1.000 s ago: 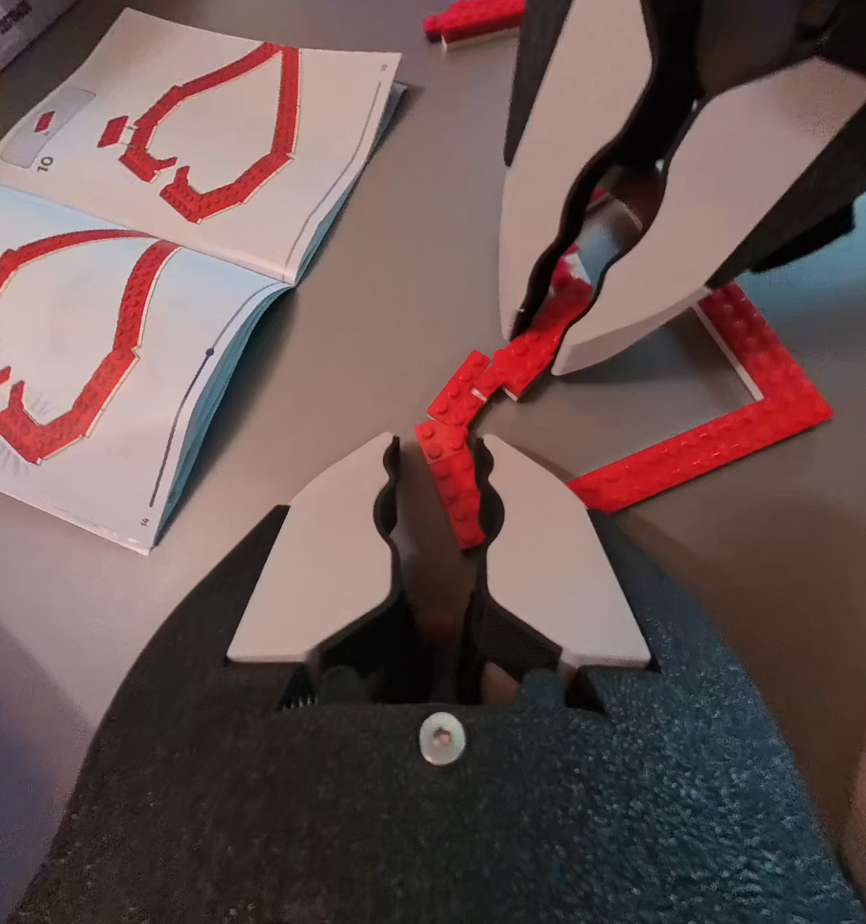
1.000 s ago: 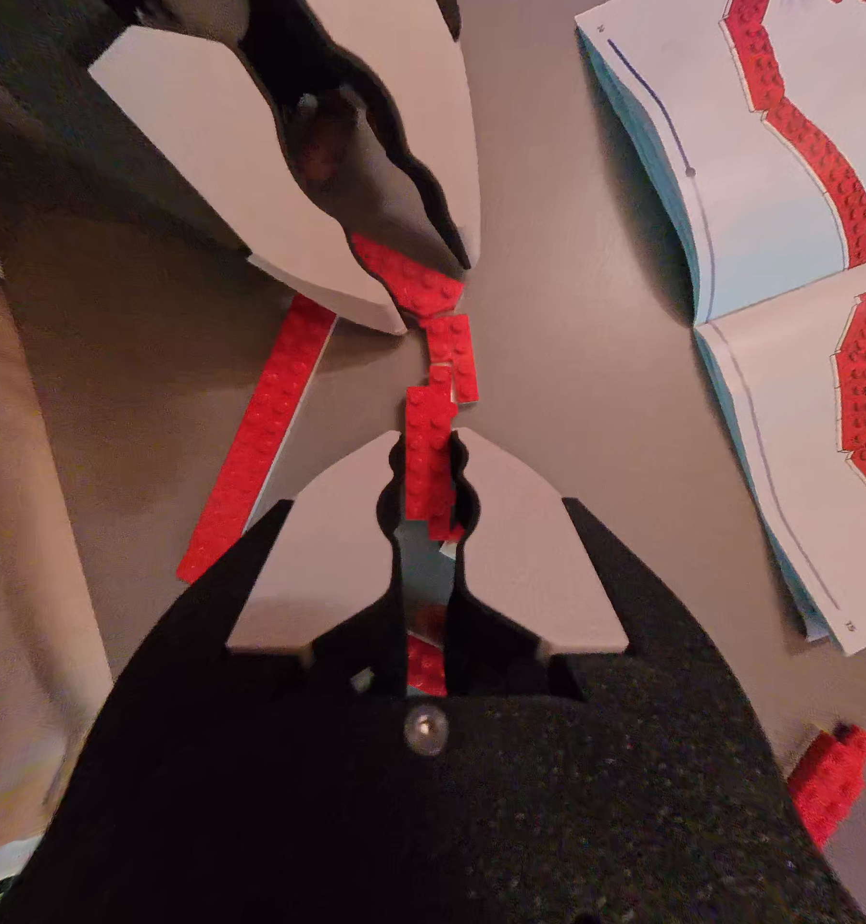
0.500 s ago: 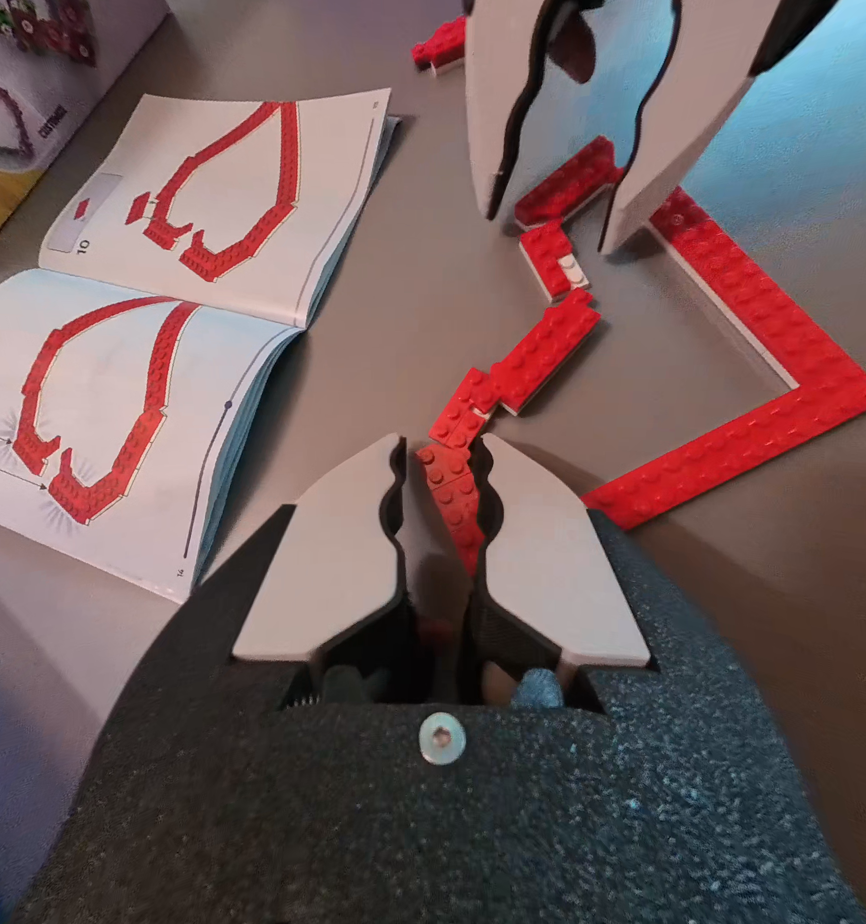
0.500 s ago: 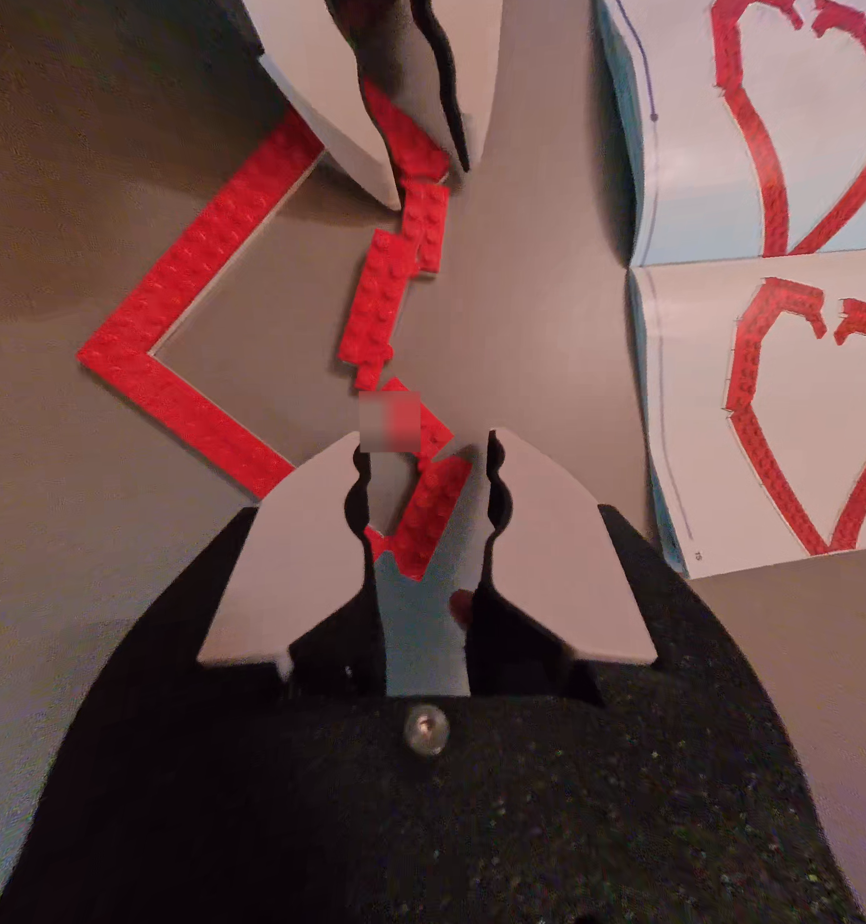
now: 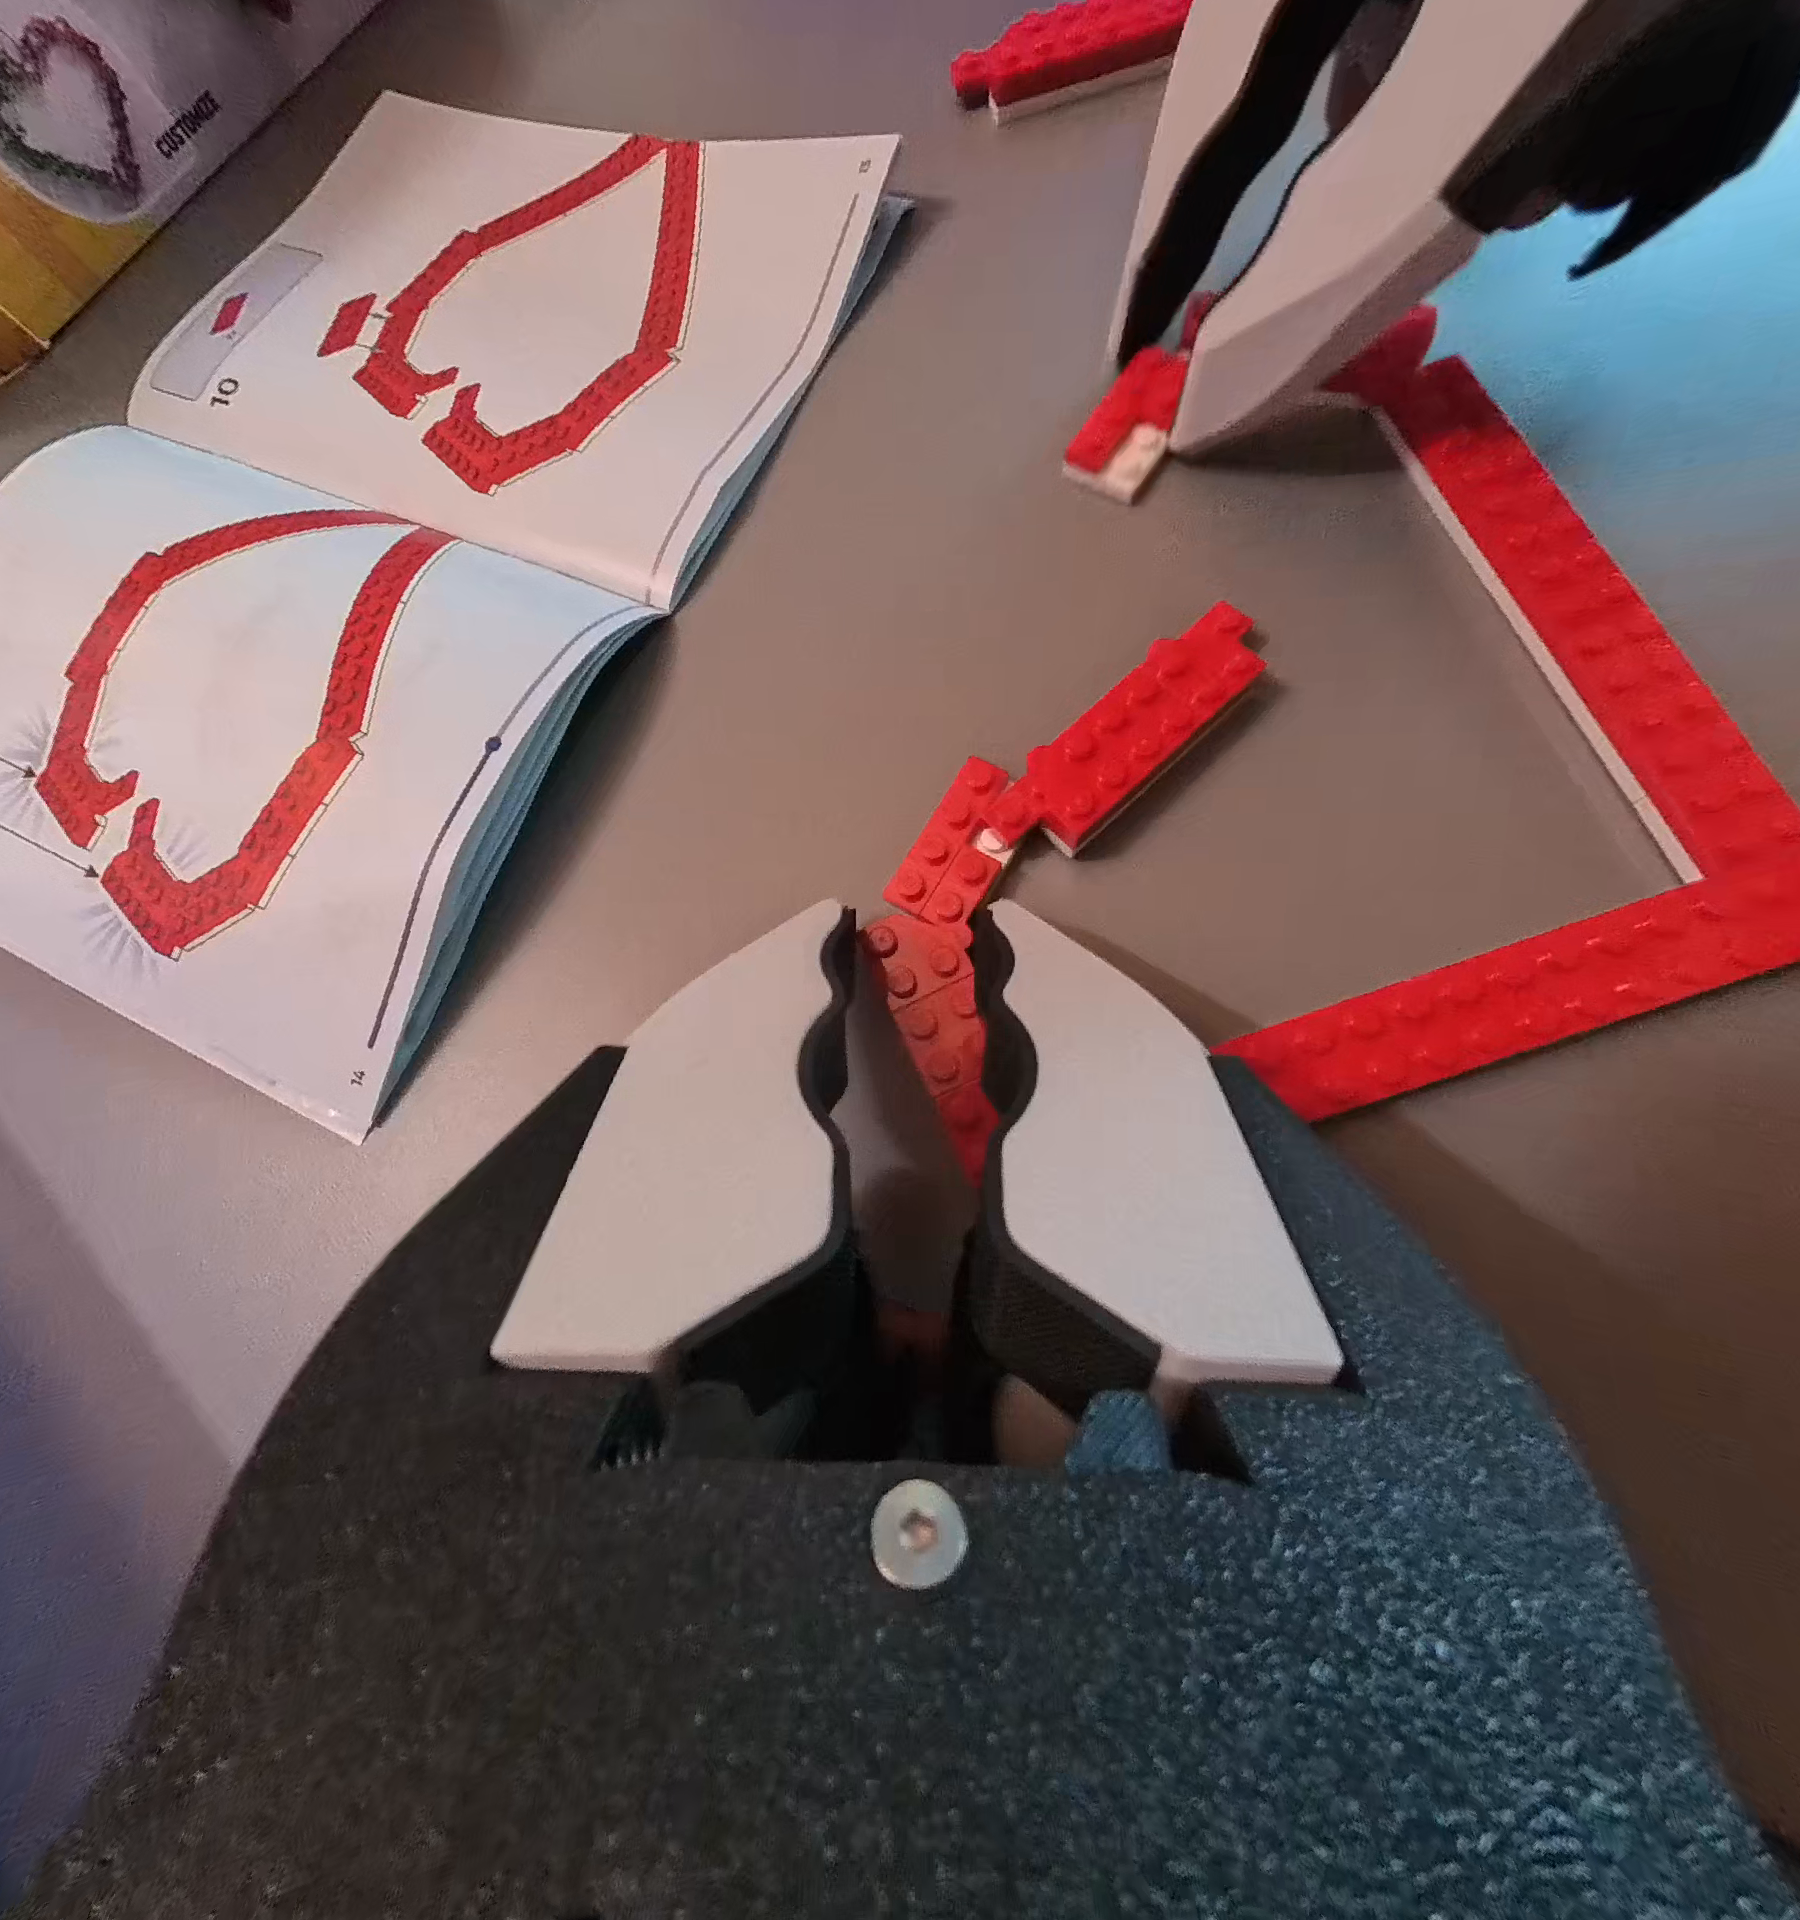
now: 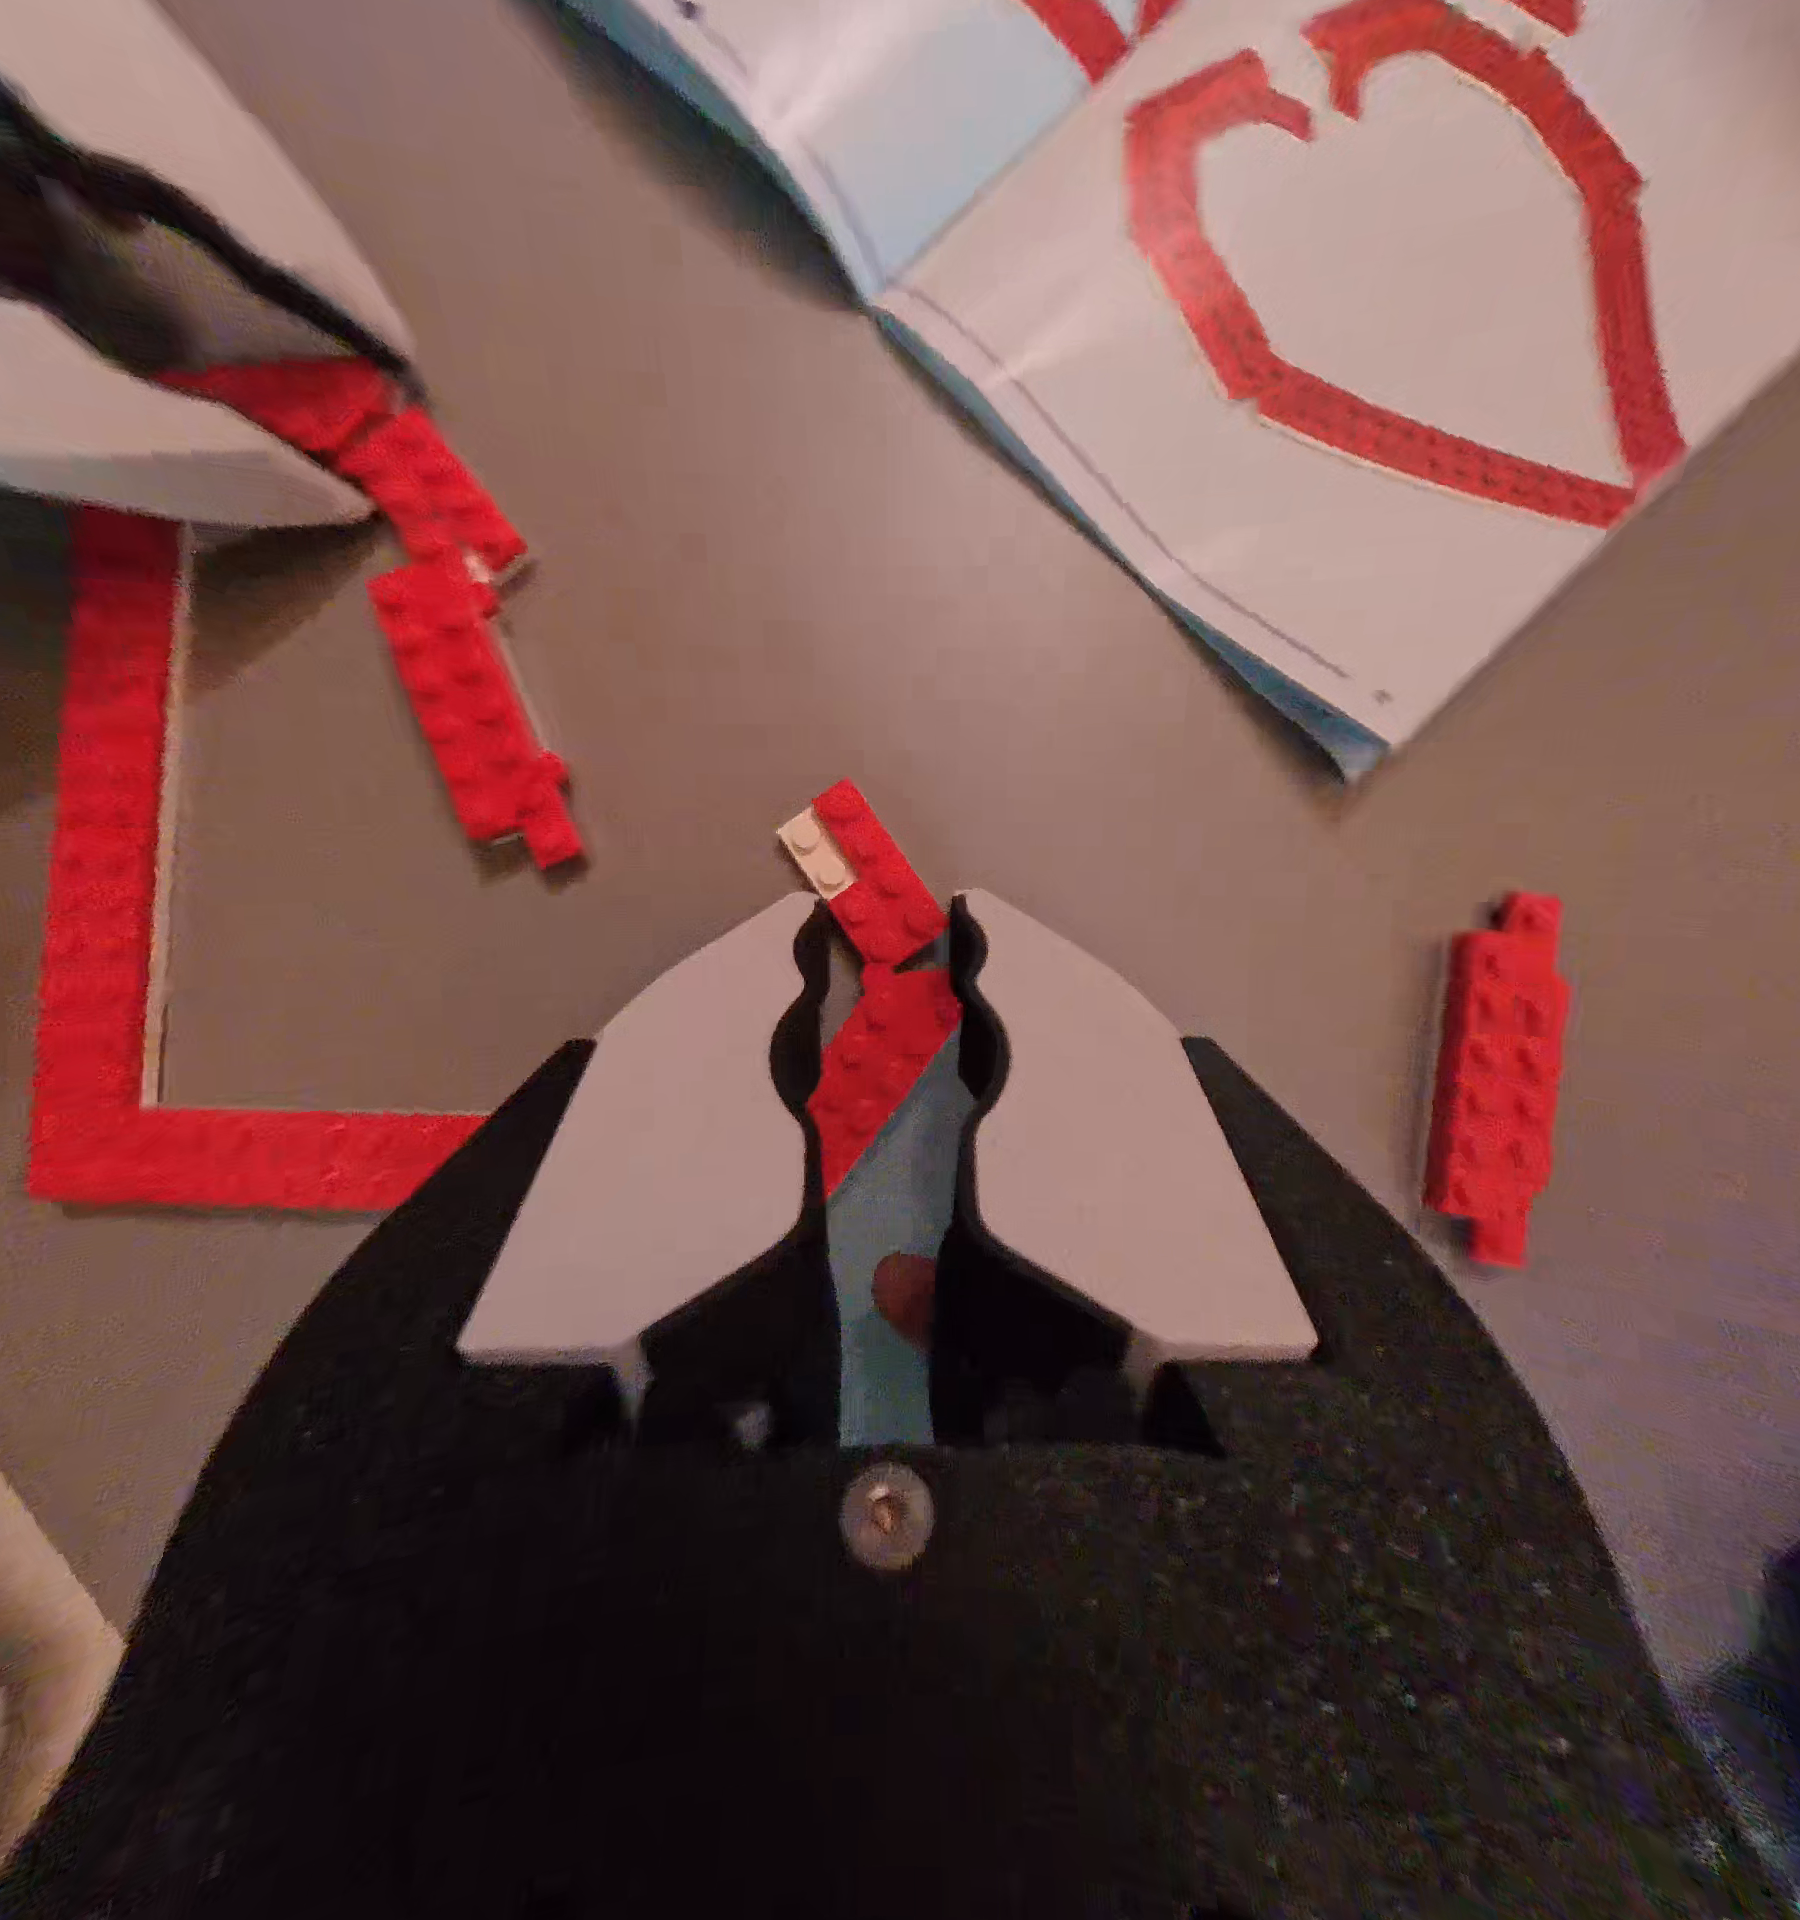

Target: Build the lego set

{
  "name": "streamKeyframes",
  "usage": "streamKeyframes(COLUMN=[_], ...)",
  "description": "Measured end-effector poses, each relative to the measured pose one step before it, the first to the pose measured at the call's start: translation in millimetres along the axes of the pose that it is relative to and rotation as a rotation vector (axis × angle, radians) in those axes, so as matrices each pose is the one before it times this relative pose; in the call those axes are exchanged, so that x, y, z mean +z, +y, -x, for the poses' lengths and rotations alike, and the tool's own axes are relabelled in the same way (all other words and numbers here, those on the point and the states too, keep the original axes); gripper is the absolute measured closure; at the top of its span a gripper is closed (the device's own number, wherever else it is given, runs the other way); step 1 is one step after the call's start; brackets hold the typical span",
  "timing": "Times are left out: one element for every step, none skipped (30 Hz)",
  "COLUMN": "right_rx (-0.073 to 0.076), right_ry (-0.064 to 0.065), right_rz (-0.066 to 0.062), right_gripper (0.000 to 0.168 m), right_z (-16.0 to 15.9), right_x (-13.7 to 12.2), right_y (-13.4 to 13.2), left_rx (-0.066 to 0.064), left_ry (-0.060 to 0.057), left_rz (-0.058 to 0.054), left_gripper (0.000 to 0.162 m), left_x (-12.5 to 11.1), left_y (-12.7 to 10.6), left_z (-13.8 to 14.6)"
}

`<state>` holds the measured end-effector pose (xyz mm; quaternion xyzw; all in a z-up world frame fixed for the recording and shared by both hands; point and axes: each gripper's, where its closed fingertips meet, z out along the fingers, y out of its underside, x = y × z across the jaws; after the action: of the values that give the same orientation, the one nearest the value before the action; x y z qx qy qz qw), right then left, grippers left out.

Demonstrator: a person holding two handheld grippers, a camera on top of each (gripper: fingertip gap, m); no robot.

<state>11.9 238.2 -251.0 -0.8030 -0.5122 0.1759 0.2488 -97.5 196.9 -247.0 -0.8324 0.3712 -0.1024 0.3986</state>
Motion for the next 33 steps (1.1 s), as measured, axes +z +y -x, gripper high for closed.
streamKeyframes(right_rx=[0.0509, 0.0391, 0.0325, 0.0085, -0.0354, -0.049, -0.0519, -0.0647, -0.0801, -0.0836, -0.068, -0.0373, -0.0162, -0.011, -0.0159, -0.0302, -0.0313, -0.0327, -0.0411, -0.0452, -0.0407, -0.0384, -0.0295, -0.0174, -0.0139, -0.007, -0.0049, -0.0086, -0.0092, -0.0071, -0.0058, -0.0006, 0.0052], right_ry=[0.0499, 0.0115, 0.0021, 0.0087, 0.0136, 0.0184, 0.0194, -0.0059, -0.0496, -0.083, -0.0895, -0.0695, -0.0571, -0.0412, -0.0001, 0.0103, -0.0073, 0.0038, 0.0164, -0.0014, -0.0148, -0.0122, -0.0129, -0.0233, -0.0198, -0.0074, -0.0141, -0.0089, -0.0048, -0.0067, -0.0038, -0.002, -0.0017], right_rz=[0.0071, 0.0007, -0.0005, 0.0033, 0.0098, 0.0055, 0.001, -0.0187, -0.0393, -0.0514, -0.0531, -0.0351, 0.0002, 0.0209, 0.0264, 0.0271, -0.0146, -0.0291, -0.0024, 0.0184, 0.0078, 0.0026, 0.0106, 0.0095, 0.0084, 0.0086, 0.0064, 0.0075, 0.0076, 0.0057, 0.0042, 0.0023, 0.0004], right_gripper=[0.146, 0.147, 0.147, 0.146, 0.146, 0.14, 0.124, 0.121, 0.123, 0.127, 0.127, 0.129, 0.13, 0.129, 0.128, 0.129, 0.136, 0.149, 0.151, 0.151, 0.152, 0.152, 0.152, 0.152, 0.152, 0.152, 0.152, 0.152, 0.152, 0.152, 0.152, 0.152, 0.152], right_z=[-8.62, -2.89, -0.47, -0.06, 0.44, 0.07, -0.08, 4.04, 11.6, 17.2, 17.46, 12.47, 8.55, 5.38, -0.69, -1.89, 1.19, -0.68, -3.1, -1.56, -0.02, -0.33, -1.1, 0.27, 0.4, -1.45, -0.28, -0.44, -0.19, 0.07, -0.16, -0.18, -0.14], right_x=[-1.54, -0.85, 0.11, 0.01, 0.05, -0.71, -1.11, -1.72, -1.74, -0.6, 2.1, 4.85, 6.56, 6.65, 5.92, 5.07, 2.28, 0.02, -0.01, 0.33, 0.11, 0.27, 0.57, 0.37, 0.03, 0.33, -0.13, 0.13, -0.1, 0.08, 0.03, 0.0, -0.05], right_y=[2.07, 0.75, -0.15, -0.06, 0.42, -0.69, -3.04, -6.84, -9.75, -11.37, -11.56, -8.35, -2.98, 0.65, 2.65, 3.86, -2.32, -4.86, -1.68, 0.9, -0.97, -0.76, 0.82, 0.42, 0.37, 0.29, -0.25, 0.06, 0.19, -0.1, 0.1, -0.04, -0.11], left_rx=[-0.0099, -0.012, -0.0158, -0.0135, 0.0013, 0.012, 0.0063, 0.0005, -0.0006, -0.0021, -0.0005, 0.0036, 0.0051, 0.0039, 0.0013, 0.0, -0.0011, -0.004, -0.0012, 0.0014, 0.0015, 0.0007, 0.0, -0.004, -0.0039, -0.003, -0.0029, -0.0029, -0.0048, -0.0055, -0.0039, -0.0005, 0.0032], left_ry=[-0.005, -0.0059, -0.009, -0.0119, -0.0076, -0.0025, -0.0021, 0.0009, 0.0037, 0.0059, 0.0064, 0.0064, 0.0073, 0.0077, 0.0067, 0.0066, 0.0063, 0.0054, 0.0045, 0.0042, 0.0053, 0.0058, 0.0061, 0.009, 0.0077, 0.0053, 0.0035, 0.0034, 0.0036, 0.0048, 0.0058, 0.004, 0.0021], left_rz=[0.002, 0.0012, 0.0028, 0.0023, -0.0009, -0.0036, -0.0019, 0.0002, -0.0006, -0.0005, -0.0003, -0.0013, -0.0011, -0.0006, -0.0002, 0.0, 0.0, 0.0004, 0.0, -0.0004, -0.0001, 0.0004, -0.0002, 0.0009, 0.0008, 0.0004, 0.0006, 0.0003, 0.0009, 0.0011, 0.0005, 0.0001, 0.0001], left_gripper=[0.14, 0.14, 0.14, 0.14, 0.14, 0.14, 0.14, 0.14, 0.14, 0.14, 0.14, 0.14, 0.14, 0.14, 0.14, 0.14, 0.14, 0.14, 0.14, 0.14, 0.14, 0.14, 0.14, 0.14, 0.14, 0.139, 0.139, 0.139, 0.139, 0.139, 0.139, 0.139, 0.139], left_x=[-0.14, 0.21, 0.04, 0.22, 0.06, -0.11, -0.14, -0.08, 0.05, 0.09, 0.06, -0.02, -0.1, -0.07, 0.01, -0.05, 0.0, -0.09, 0.04, -0.06, 0.09, 0.0, -0.15, -0.09, -0.03, -0.01, -0.08, -0.01, 0.05, 0.16, 0.02, 0.04, 0.01], left_y=[0.16, 0.07, 0.09, -0.02, -0.14, -0.17, -0.04, -0.05, 0.0, 0.04, 0.05, -0.01, 0.06, -0.02, 0.07, 0.15, 0.11, 0.07, 0.03, 0.06, -0.03, 0.11, 0.22, 0.13, 0.18, 0.1, 0.17, 0.08, 0.06, 0.12, 0.05, -0.01, 0.14], left_z=[0.16, 0.18, 0.53, 0.78, 0.01, -0.71, -0.26, -0.07, -0.03, 0.0, -0.09, -0.22, -0.3, -0.14, -0.15, -0.16, -0.13, -0.2, -0.1, -0.16, -0.09, 0.0, 0.2, -0.18, -0.15, -0.06, 0.11, 0.06, 0.03, 0.04, -0.11, -0.06, 0.02])
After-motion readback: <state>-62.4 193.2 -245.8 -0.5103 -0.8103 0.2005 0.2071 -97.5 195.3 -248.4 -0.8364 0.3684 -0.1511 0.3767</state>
